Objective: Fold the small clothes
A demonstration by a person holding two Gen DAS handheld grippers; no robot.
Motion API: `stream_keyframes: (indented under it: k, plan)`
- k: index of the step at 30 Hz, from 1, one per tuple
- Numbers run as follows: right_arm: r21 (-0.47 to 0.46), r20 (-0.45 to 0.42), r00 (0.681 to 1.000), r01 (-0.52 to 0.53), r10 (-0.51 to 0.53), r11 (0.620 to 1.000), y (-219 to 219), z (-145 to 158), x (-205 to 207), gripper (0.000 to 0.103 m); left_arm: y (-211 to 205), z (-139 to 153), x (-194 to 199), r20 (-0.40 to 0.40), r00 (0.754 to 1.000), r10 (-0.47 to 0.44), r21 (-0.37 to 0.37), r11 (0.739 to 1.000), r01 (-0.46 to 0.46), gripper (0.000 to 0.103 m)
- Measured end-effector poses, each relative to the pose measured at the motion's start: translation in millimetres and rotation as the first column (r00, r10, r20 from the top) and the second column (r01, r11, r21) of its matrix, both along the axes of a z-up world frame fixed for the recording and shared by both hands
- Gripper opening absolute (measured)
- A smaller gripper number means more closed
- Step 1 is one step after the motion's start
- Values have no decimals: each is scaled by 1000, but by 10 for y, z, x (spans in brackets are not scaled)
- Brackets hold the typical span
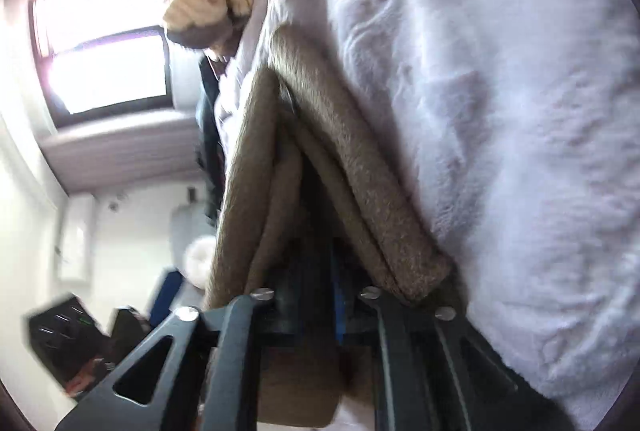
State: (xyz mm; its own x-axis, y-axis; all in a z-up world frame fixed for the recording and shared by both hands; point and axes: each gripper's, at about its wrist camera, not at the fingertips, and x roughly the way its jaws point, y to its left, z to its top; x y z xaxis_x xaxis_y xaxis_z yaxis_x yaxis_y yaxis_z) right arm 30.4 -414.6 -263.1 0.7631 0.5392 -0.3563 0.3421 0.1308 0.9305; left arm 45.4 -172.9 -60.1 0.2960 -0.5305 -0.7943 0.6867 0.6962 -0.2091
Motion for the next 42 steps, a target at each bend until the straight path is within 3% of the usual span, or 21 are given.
stream_keyframes:
  k: [4,5,7,9,12,15,17,18,20,22,25,29,30,33,34,39,42]
  plan:
    - [98,65,997,37,-43,995,-62,-33,-48,49,399,-214,268,-25,985,169,60,984,-167,79]
    - [127,81,995,48,-59,991,-81,-35,-68,50,514,-299,348,-60,976,210,73,976,-206,79]
    - [199,131,986,74,-101,977,-115,-39,-155,67,760,-471,467,-125,948,294,85,955,-285,79]
    - [217,138,985,74,-106,973,-114,-39,-72,72,925,-674,531,-172,923,344,120,937,-327,79]
    - [85,62,998,-29,24,996,-46,87,169,72,994,-919,497,-185,915,359,180,928,-327,79]
    - [-103,-27,986,-164,162,981,91,257,367,68,1025,-1015,438,-190,913,362,167,928,-333,79]
    - [-262,-109,966,-256,235,931,218,387,485,35,1042,-1020,436,-193,909,370,168,925,-341,79]
    - [-356,-149,953,-302,265,884,302,487,538,16,1039,-1006,443,-188,907,376,173,922,-346,79]
    - [-498,-117,946,-320,304,806,444,778,585,16,1016,-923,448,-168,914,369,166,925,-343,79]
    - [-571,-8,945,-272,326,775,524,1099,512,15,958,-795,413,-121,933,340,142,936,-322,79]
    - [-610,34,955,-214,295,763,475,1247,526,15,788,-755,406,-80,957,280,153,952,-266,79]
    - [-557,-95,978,-206,185,805,208,731,453,15,555,-946,412,-78,971,227,183,960,-210,80]
    - [-550,-152,976,-214,155,807,136,546,446,15,519,-1013,415,-81,973,218,191,961,-200,85]
    - [-509,-164,982,-168,97,844,-2,369,310,15,554,-1022,433,-91,970,227,185,961,-207,88]
    - [-521,-175,981,-164,84,838,-4,398,290,16,577,-1001,426,-91,970,226,187,960,-207,88]
    - [-642,-289,957,-216,28,736,29,708,129,26,708,-858,426,-54,972,231,241,947,-211,88]
    - [-629,-233,970,-200,63,751,49,933,14,28,803,-748,407,-36,972,232,258,942,-216,88]
